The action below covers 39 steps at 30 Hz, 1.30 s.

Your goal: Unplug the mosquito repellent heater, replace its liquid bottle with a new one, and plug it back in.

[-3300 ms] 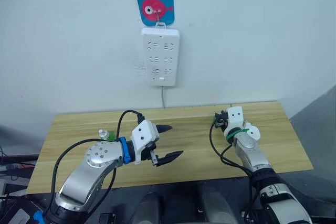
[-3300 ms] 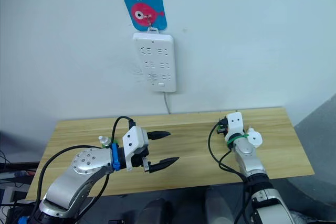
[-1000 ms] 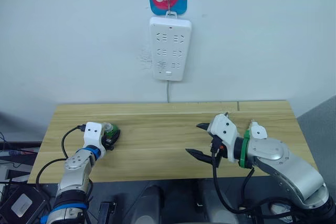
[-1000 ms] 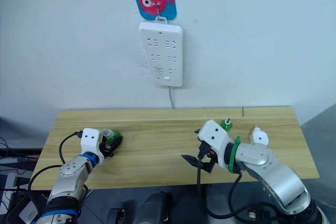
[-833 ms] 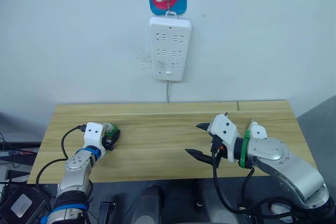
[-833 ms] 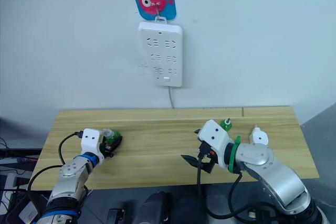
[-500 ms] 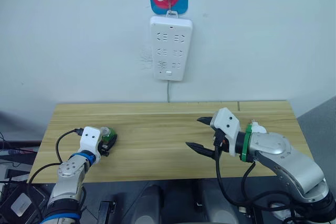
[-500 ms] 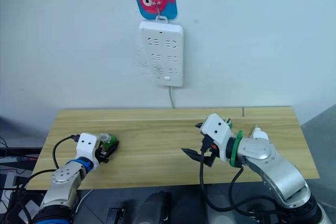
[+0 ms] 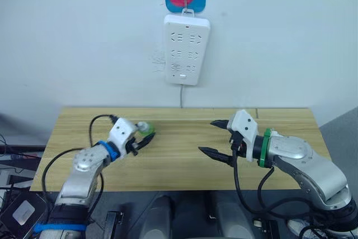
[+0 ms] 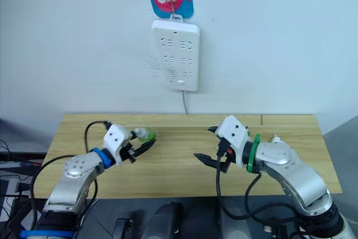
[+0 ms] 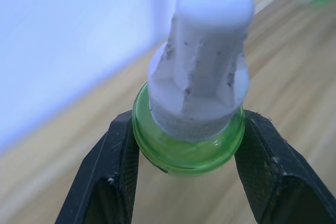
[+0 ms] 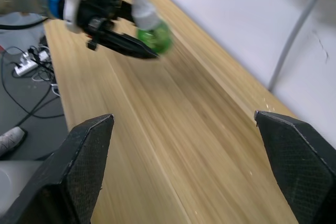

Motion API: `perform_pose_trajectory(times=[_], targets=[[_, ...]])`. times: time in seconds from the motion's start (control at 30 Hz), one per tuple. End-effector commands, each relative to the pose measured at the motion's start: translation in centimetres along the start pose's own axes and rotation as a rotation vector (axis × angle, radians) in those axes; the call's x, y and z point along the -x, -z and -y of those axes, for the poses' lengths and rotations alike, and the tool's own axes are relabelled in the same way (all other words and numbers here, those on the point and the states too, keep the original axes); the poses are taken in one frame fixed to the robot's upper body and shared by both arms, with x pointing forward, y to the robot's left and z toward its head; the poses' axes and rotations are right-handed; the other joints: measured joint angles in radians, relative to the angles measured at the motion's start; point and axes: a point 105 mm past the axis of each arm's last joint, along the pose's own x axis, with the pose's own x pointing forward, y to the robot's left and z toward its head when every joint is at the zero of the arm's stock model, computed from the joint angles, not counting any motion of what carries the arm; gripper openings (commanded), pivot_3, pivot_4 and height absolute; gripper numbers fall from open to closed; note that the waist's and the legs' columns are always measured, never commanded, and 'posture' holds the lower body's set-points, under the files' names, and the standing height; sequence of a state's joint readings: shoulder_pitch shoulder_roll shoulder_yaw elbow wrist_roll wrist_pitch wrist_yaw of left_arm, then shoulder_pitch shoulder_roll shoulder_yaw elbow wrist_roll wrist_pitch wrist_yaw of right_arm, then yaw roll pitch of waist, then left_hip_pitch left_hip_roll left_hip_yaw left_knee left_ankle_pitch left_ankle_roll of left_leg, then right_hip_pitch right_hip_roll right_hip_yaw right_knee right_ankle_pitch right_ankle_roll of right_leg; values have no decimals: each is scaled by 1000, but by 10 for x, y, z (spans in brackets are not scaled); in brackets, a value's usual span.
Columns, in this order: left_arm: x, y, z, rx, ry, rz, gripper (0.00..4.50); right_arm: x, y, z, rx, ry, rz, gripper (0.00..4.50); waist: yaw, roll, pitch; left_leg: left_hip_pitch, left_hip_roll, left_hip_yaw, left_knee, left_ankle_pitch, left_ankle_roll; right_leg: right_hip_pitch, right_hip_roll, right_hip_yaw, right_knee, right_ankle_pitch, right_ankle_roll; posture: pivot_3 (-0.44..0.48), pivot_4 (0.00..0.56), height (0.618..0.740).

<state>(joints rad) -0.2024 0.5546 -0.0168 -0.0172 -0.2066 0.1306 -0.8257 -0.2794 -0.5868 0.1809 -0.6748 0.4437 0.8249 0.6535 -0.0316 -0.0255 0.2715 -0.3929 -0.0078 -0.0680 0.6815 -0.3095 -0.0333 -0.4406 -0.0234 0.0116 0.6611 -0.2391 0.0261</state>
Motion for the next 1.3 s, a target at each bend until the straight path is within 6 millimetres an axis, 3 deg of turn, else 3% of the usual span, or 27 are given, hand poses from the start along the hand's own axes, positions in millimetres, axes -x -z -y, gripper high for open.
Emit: perform_pose_trajectory(times=[0.03, 0.13, 0.3, 0.73, 0.9, 1.03, 1.23, 1.3], targets=[[-16, -39, 18, -39, 185, 77, 2213, 0, -23, -6, 25, -34, 64, 4500, -3, 0, 0, 0, 0, 0, 0, 0, 0, 0, 0, 0, 1, 0, 0, -121, 213, 730], [-24, -57, 29, -46, 309, 93, 2213, -8, -33, -4, 0, -30, 78, 4500, -20, 0, 0, 1, 0, 0, 1, 0, 1, 0, 1, 0, 3, 0, 0, -140, 211, 730], [-25, -72, 40, -104, 475, 87, 2213, -17, -47, 2, -37, -27, 76, 4500, -44, 0, 0, 0, 1, 0, 1, 1, -1, -1, 2, 0, 4, 0, 0, -157, 205, 730], [-25, -67, 37, -182, 594, 51, 2213, -41, -57, -3, -3, -82, 59, 4500, -54, 1, -3, 0, 1, 1, 3, 2, -1, -1, 2, 1, 5, 0, 0, -157, 188, 730], [-26, -68, 38, -187, 610, 53, 2213, -47, -53, -3, 34, -77, 39, 4500, -54, 1, -3, -4, 0, 1, 15, 2, 0, -4, 2, 1, 13, 0, 0, -155, 186, 730], [-26, -71, 37, -184, 612, 66, 2213, -50, -51, -1, 65, -61, 30, 3532, -54, 0, -3, -4, 0, 2, 18, 1, 3, -5, 2, 2, 19, 0, 0, -154, 186, 730], [-28, -74, 37, -174, 607, 80, 2213, -51, -49, 1, 90, -46, 24, 1254, -55, 1, -4, -3, 1, 0, 18, 3, 3, -5, 4, 2, 21, 2, -3, -154, 186, 730], [-28, -74, 38, -170, 608, 87, 2213, -51, -49, 1, 96, -46, 27, 1075, -55, 0, -4, -3, 1, 0, 18, 3, 3, -5, 4, 2, 21, 2, -3, -154, 186, 730]])
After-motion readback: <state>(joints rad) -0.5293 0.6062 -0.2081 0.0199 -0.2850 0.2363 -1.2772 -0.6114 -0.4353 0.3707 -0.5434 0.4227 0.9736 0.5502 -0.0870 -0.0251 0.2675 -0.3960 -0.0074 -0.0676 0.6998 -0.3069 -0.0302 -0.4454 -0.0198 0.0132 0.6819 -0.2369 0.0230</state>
